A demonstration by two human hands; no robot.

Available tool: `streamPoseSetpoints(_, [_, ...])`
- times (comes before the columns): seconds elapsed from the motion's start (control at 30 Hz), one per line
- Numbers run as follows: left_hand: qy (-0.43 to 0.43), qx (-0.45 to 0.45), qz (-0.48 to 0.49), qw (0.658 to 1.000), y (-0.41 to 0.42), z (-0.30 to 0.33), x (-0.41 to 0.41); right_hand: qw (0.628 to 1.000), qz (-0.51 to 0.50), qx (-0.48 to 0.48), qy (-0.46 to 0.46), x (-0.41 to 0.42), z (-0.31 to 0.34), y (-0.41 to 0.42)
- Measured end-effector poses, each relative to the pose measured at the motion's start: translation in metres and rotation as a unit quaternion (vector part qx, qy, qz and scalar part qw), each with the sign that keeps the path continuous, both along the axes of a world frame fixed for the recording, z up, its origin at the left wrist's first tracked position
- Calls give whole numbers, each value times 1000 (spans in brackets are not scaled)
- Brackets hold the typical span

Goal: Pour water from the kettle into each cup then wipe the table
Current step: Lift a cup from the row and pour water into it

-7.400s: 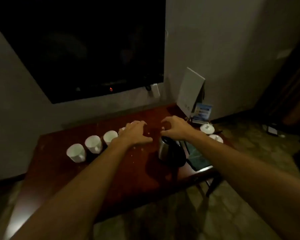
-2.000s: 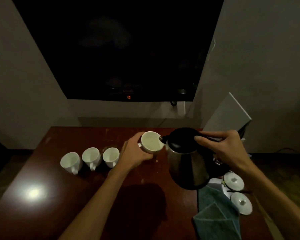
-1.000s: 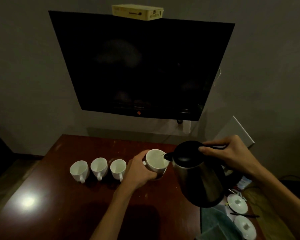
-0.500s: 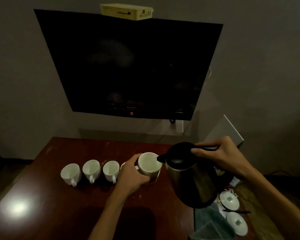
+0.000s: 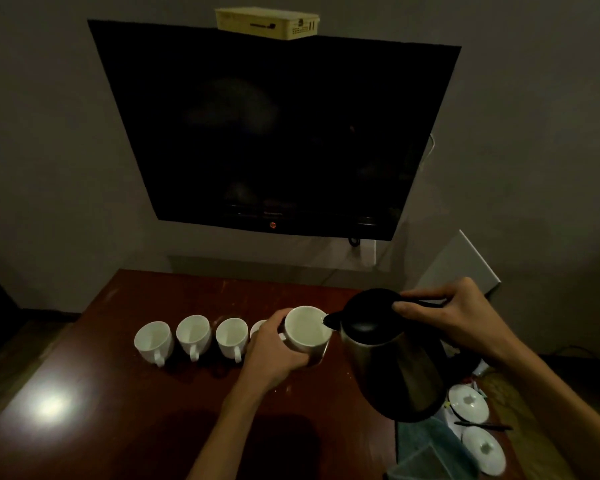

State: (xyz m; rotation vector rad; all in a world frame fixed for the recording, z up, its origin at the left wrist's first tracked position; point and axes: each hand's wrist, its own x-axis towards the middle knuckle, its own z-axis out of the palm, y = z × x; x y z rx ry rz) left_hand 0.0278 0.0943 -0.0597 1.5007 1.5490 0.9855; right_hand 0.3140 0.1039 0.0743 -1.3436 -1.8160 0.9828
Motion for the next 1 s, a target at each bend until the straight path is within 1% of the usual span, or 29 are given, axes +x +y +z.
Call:
streamPoseSetpoints(0.47, [-5, -1, 14, 1000, -3, -2, -1, 1000, -8, -1, -15, -1, -1, -5])
streamPoseSetpoints(1.0, [-2, -2, 8, 1000, -9, -3, -1, 1000, -8, 1, -27, -1, 1, -11])
